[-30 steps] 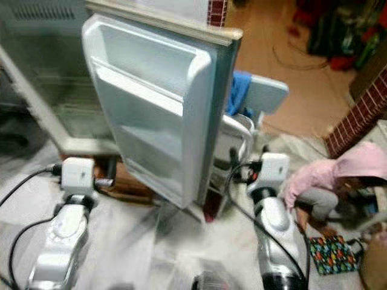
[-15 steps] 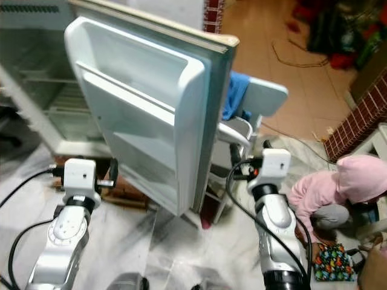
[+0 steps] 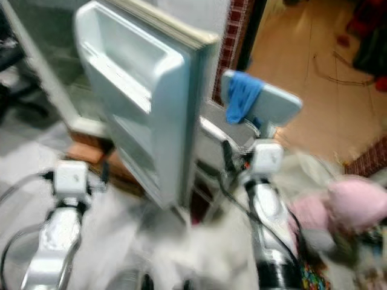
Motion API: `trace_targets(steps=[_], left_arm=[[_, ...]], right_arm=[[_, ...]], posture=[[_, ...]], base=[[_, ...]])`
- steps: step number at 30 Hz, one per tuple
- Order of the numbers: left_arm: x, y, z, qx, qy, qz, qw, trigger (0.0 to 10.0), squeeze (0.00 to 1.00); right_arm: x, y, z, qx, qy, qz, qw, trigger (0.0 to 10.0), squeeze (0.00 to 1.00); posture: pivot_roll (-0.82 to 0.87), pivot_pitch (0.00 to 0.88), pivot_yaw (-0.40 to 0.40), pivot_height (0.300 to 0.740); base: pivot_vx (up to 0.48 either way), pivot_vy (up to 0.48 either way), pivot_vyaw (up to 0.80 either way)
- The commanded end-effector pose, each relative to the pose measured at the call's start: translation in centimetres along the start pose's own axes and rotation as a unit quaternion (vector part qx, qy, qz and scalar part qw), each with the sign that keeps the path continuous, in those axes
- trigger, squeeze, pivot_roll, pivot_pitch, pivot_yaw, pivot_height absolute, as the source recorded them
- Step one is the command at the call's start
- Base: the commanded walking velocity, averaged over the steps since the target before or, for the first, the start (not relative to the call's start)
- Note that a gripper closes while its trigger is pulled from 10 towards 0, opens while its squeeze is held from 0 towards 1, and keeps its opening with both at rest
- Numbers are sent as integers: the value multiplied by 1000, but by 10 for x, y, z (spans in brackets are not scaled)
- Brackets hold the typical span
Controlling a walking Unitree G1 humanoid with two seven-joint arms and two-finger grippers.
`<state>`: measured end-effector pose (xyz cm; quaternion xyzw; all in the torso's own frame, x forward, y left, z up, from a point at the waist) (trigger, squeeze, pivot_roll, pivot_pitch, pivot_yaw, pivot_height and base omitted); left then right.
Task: Restocking fridge
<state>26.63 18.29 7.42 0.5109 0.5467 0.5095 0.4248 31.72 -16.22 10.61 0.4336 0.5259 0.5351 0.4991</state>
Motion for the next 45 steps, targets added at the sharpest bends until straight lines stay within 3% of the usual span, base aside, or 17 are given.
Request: trace_targets(steps=[1, 10, 14, 18, 19, 20, 26, 27, 28, 29, 37, 38, 40, 41, 42, 44, 45], left_arm=[[-3, 4, -2, -9, -1, 6, 1000, 10000, 0], [-1, 5, -5, -9, 10, 12, 1000, 10000, 0], [1, 4, -6, -3, 18, 6, 1000, 10000, 0], [5, 2, -7, -2, 25, 6, 1000, 10000, 0], [5, 2, -7, -2, 24, 7, 1000, 10000, 0], [4, 2, -7, -1, 23, 9, 1000, 10000, 0], [0, 3, -4, -1, 15, 12, 1000, 10000, 0], [-1, 3, -4, -2, 14, 12, 1000, 10000, 0], [-1, 3, -4, -2, 14, 12, 1000, 10000, 0], [-1, 3, -3, -2, 12, 12, 1000, 10000, 0], [-5, 4, 0, -3, 3, 13, 1000, 10000, 0], [-7, 4, 0, -5, -2, 11, 1000, 10000, 0], [-10, 5, 0, -8, -9, 7, 1000, 10000, 0], [-10, 6, -1, -9, -11, 5, 1000, 10000, 0], [-10, 6, -1, -9, -11, 5, 1000, 10000, 0], [-12, 6, -1, -11, -16, 3, 1000, 10000, 0], [-12, 6, -1, -11, -16, 3, 1000, 10000, 0]], right_arm=[[-6, 0, 2, 0, -5, 1, 1000, 10000, 0], [7, 16, 42, -19, -1, 25, 1000, 10000, 0], [20, 30, 60, -37, 27, 31, 998, 10000, 0], [24, 32, 65, -41, 41, 36, 998, 10000, 0], [28, 33, 66, -44, 51, 40, 997, 10000, 380], [34, 34, 66, -49, 68, 52, 995, 10000, 1000], [56, 34, 74, -49, 89, 52, 993, 10000, 1000], [58, 36, 77, -49, 89, 53, 993, 10000, 86], [58, 36, 77, -49, 89, 53, 993, 10000, 86], [62, 40, 82, -48, 87, 52, 994, 10000, 0], [85, 59, 96, -62, 113, 74, 989, 10000, 0], [101, 70, 95, -83, 160, 94, 979, 10000, 0], [132, 95, 80, -124, 285, 198, 930, 10000, 0], [139, 105, 73, -140, 325, 232, 906, 10000, 0], [139, 105, 73, -140, 325, 232, 906, 10000, 0], [150, 128, 47, -176, 419, 280, 845, 10000, 0], [150, 128, 47, -176, 419, 280, 845, 10000, 0]], posture=[[86, 67, -22, 740], [127, 67, -31, 740], [140, 61, -38, 740], [143, 62, -44, 740], [144, 62, -44, 740], [144, 62, -44, 740], [142, 60, -41, 740], [142, 57, -41, 740], [142, 57, -41, 740], [142, 56, -41, 740], [148, 51, -46, 740], [151, 50, -49, 740], [154, 49, -52, 740], [154, 49, -52, 740], [154, 49, -52, 740], [155, 51, -54, 740], [155, 51, -54, 740]], base=[[0, 0, 0], [0, 0, 0], [0, 0, 0], [0, 0, 0], [0, 0, 0], [0, 0, 0], [0, 0, 0], [0, 0, 0], [0, 0, 0], [0, 0, 0], [0, 0, 0], [0, 0, 0], [0, 0, 0], [0, 0, 0], [0, 0, 0], [0, 0, 0], [0, 0, 0]])
Point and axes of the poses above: a point about 5 cm out from each wrist's last joint towards the gripper, its own z axis pointing out of the wrist towards the gripper, its own y axis along the axis of the wrist's last joint, x = y × z, the point moved 3 cm from there along z, pointing out of the wrist towards the gripper, and after that the axes turned 9 degrees about -z, right-handed, at the moved point
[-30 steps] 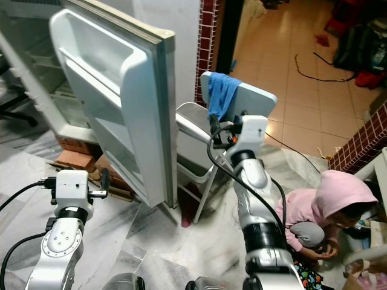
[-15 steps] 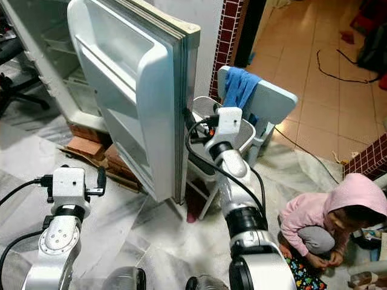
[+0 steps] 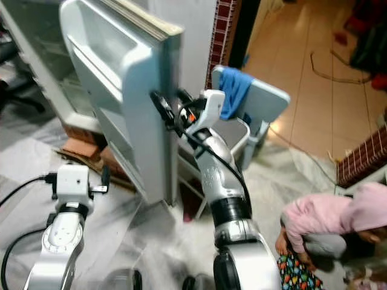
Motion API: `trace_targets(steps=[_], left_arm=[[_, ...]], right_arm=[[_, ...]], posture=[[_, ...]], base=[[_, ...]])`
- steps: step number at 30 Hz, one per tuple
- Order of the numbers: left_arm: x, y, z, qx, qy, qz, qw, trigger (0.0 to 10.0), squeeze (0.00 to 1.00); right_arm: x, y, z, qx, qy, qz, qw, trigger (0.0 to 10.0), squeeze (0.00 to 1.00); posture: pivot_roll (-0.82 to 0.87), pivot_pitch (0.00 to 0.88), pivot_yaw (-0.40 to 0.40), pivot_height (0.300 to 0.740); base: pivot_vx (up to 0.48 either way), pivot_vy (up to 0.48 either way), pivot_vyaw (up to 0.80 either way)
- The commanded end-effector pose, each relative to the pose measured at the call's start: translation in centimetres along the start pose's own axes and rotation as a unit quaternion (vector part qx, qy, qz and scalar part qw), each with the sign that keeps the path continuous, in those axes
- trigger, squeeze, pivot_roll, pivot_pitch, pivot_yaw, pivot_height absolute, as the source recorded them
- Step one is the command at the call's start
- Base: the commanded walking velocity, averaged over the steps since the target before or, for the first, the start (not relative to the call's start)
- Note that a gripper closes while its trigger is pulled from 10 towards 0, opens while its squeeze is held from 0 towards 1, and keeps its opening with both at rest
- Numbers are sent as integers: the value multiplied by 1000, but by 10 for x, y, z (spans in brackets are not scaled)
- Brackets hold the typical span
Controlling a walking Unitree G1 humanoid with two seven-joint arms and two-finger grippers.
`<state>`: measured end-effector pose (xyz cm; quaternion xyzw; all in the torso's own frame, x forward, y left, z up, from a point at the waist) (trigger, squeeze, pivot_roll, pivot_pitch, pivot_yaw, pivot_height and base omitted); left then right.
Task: Restocking fridge
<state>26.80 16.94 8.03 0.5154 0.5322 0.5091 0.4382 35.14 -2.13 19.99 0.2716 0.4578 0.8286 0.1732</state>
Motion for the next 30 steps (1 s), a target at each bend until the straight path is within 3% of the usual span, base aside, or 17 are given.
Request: trace_targets(steps=[1, 3, 6, 9, 10, 12, 16, 21, 25, 28, 30], left_arm=[[1, -1, 0, 1, 0, 0, 1000, 10000, 0], [1, 0, -1, -1, -4, -3, 1000, 10000, 0], [1, 0, -1, -1, -6, -5, 1000, 10000, 0], [0, 0, -2, 0, -12, -5, 1000, 10000, 0], [0, 0, -2, 0, -12, -5, 1000, 10000, 0], [0, 0, -1, -1, -17, -5, 1000, 10000, 0], [0, 0, -2, -2, -20, -5, 1000, 10000, 0], [0, 1, 0, -4, -19, -4, 1000, 10000, 0], [0, 1, 0, -4, -19, -4, 1000, 10000, 0], [7, 2, 6, -4, -7, 3, 1000, 10000, 0], [15, 4, 13, -8, 8, 7, 1000, 10000, 0]], right_arm=[[32, 14, 15, -33, 86, 18, 996, 10000, 0], [60, 30, -2, -42, 171, 64, 982, 10000, 0], [69, 33, -16, -32, 196, 76, 977, 10000, 0], [51, 19, -38, 9, 150, 53, 987, 10000, 0], [51, 19, -38, 9, 150, 53, 987, 10000, 0], [37, 7, -58, 48, 112, 30, 992, 10000, 0], [24, -5, -83, 93, 71, 10, 993, 10000, 0], [10, -22, -112, 168, 10, -38, 985, 10000, 0], [7, -24, -115, 176, 2, -49, 983, 10000, 0], [-28, -29, -124, 203, -110, -139, 963, 10000, 0], [-41, -25, -127, 198, -155, -163, 954, 10000, 0]], posture=[[155, 51, -54, 740], [149, 55, -53, 740], [148, 55, -52, 740], [137, 57, -44, 740], [137, 57, -44, 740], [133, 58, -40, 740], [131, 59, -39, 740], [128, 57, -40, 740], [128, 57, -40, 740], [128, 57, -45, 740], [128, 56, -45, 740]], base=[[0, 0, 0], [0, 0, 0], [0, 0, 0], [0, 0, 0], [0, 0, 0], [0, 0, 0], [0, 0, 0], [0, 0, 0], [0, 0, 0], [0, 0, 0], [0, 0, 0]])
Point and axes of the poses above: a point about 5 cm out from each wrist's last joint towards the gripper, its own z axis pointing out of the wrist towards the gripper, its own y axis along the axis of the wrist's last joint, x = y × z, the point moved 3 cm from there along z, pointing out of the wrist towards the gripper, and after that the axes turned 9 degrees about -z, right-handed, at the moved point
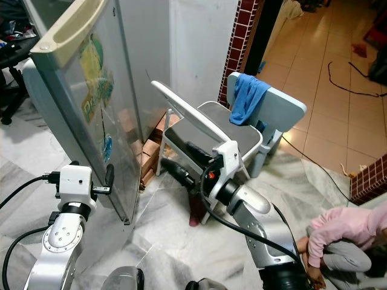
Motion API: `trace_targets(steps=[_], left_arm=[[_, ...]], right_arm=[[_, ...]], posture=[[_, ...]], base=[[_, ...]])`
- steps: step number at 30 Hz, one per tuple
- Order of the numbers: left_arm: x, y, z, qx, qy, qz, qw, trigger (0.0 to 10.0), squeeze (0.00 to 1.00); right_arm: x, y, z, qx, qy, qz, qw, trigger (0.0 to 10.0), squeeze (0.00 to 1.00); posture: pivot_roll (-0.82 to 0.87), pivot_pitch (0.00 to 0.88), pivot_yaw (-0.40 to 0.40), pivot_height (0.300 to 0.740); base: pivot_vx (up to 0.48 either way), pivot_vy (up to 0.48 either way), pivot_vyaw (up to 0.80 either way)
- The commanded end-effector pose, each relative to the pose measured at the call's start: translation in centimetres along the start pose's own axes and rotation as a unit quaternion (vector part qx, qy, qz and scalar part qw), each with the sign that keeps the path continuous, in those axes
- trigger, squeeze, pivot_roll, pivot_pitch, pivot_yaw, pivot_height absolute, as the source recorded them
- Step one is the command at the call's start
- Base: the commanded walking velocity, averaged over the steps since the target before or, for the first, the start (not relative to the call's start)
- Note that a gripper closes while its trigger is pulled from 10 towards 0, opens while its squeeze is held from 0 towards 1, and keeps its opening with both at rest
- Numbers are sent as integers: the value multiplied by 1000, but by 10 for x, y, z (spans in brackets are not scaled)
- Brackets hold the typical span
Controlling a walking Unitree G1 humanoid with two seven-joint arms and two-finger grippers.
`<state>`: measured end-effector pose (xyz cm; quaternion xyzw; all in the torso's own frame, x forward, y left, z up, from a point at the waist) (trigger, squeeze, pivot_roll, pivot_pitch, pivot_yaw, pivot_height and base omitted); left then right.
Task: Restocking fridge
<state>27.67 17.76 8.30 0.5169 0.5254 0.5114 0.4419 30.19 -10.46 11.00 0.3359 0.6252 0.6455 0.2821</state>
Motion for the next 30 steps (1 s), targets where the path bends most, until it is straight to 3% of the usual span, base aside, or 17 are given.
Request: trace_targets(steps=[1, 3, 4, 8, 9, 10, 13, 15, 17, 21, 23, 30], left_arm=[[15, 3, 9, -3, 20, 6, 1000, 10000, 0], [30, 8, 21, -8, 35, 16, 999, 10000, 0], [47, 15, 30, -16, 59, 29, 998, 10000, 0], [80, 28, 46, -31, 104, 42, 993, 10000, 0], [92, 31, 49, -35, 122, 49, 991, 10000, 0], [119, 39, 50, -43, 172, 63, 982, 10000, 0], [144, 44, 48, -47, 218, 69, 972, 10000, 0], [169, 45, 36, -53, 261, 80, 961, 10000, 0], [172, 44, 32, -54, 268, 82, 958, 10000, 0], [161, 33, 23, -51, 255, 77, 962, 10000, 0], [119, 24, 22, -56, 192, 70, 977, 10000, 0], [52, 18, 25, -52, 89, 30, 994, 10000, 0]], right_arm=[[-17, 4, -2, -5, -55, -22, 998, 10000, 0], [-24, 5, -3, -8, -79, -29, 996, 10000, 0], [-28, 7, -4, -12, -90, -29, 995, 10000, 0], [-31, 10, -5, -21, -107, -41, 993, 10000, 0], [-31, 10, -5, -23, -111, -44, 993, 10000, 0], [-32, 10, -5, -26, -116, -48, 992, 10000, 0], [-33, 10, -5, -29, -121, -51, 991, 10000, 0], [-34, 7, -7, -27, -125, -52, 990, 10000, 0], [-34, 6, -7, -25, -126, -52, 990, 10000, 0], [-34, 3, -7, -22, -127, -52, 990, 10000, 0], [-36, 2, -7, -23, -137, -52, 989, 10000, 0], [-43, 2, -12, -29, -177, -58, 982, 10000, 0]], posture=[[126, 55, -47, 740], [124, 54, -47, 740], [123, 53, -49, 740], [119, 51, -52, 740], [116, 51, -52, 740], [115, 50, -52, 740], [115, 50, -51, 740], [123, 56, -53, 740], [123, 56, -53, 740], [131, 59, -55, 740], [138, 60, -59, 740], [135, 68, -57, 740]], base=[[0, 0, 0], [0, 0, 0], [0, 0, 0], [0, 0, 0], [0, 0, 0], [0, 0, 0], [0, 0, 0], [0, 0, 0], [0, 0, 0], [0, 0, 0], [0, 0, 0], [0, 0, 0]])
Point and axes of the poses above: a point about 5 cm out from each wrist's last joint towards the gripper, its own z axis pointing out of the wrist towards the gripper, its own y axis along the axis of the wrist's last joint, x = y × z, the point moved 3 cm from there along z, pointing out of the wrist towards the gripper, and after that the axes turned 9 degrees about -z, right-handed, at the moved point
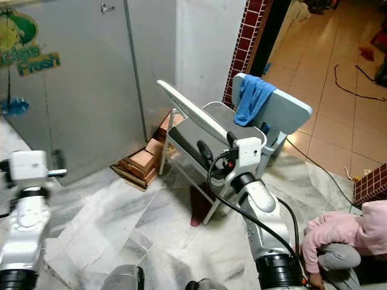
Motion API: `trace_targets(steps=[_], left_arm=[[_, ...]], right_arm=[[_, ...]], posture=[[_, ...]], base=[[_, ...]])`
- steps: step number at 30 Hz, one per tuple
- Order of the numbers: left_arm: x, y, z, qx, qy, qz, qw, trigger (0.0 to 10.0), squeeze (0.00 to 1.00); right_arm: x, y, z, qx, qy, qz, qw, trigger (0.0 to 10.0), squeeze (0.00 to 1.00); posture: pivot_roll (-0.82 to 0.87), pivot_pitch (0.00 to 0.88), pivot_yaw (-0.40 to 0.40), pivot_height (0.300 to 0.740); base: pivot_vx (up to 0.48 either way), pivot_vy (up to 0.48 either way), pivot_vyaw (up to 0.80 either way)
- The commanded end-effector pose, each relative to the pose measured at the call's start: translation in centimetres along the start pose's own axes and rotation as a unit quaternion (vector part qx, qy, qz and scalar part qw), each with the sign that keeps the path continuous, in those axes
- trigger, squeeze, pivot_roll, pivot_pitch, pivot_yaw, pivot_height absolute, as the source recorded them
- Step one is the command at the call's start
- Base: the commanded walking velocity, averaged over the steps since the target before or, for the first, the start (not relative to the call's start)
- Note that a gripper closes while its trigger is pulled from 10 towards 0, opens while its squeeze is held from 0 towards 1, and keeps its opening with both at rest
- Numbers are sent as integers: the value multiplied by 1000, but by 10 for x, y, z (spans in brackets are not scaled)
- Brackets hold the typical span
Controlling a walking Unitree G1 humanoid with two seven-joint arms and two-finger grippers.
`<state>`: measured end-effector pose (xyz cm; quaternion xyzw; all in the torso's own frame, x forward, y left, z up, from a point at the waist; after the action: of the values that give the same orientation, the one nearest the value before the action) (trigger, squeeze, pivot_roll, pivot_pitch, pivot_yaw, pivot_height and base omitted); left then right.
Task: Restocking fridge
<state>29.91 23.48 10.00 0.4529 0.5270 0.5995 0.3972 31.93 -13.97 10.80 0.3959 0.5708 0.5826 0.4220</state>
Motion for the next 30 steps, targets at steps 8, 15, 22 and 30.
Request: trace_targets(steps=[8, 15, 22, 30], left_arm=[[-38, 14, -18, -18, -86, 0, 996, 10000, 0], [-40, 13, -21, -3, -92, 7, 996, 10000, 0], [-42, 10, -21, 12, -98, 7, 995, 10000, 0], [-48, 11, -20, 13, -108, 5, 994, 10000, 0]], right_arm=[[0, -10, -12, 12, -37, 0, 999, 10000, 0], [0, -13, -15, 15, -49, -1, 999, 10000, 0], [-11, -15, -17, 20, -72, -6, 997, 10000, 0], [-14, -18, -16, 23, -84, -5, 996, 10000, 0]], posture=[[126, 79, -50, 740], [122, 76, -44, 740], [117, 64, -43, 740], [115, 51, -36, 740]], base=[[0, 445, -236], [0, 245, -261], [-395, 0, 0], [-460, 0, 0]])
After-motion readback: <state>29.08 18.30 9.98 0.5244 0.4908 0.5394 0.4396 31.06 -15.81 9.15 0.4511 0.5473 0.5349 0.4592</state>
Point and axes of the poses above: a point about 5 cm out from each wrist's last joint towards the gripper, its own z axis pointing out of the wrist towards the gripper, its own y axis along the axis of the wrist's last joint, x = y × z, the point moved 3 cm from there along z, pointing out of the wrist towards the gripper, and after that the axes turned 9 degrees about -z, right-handed, at the moved point
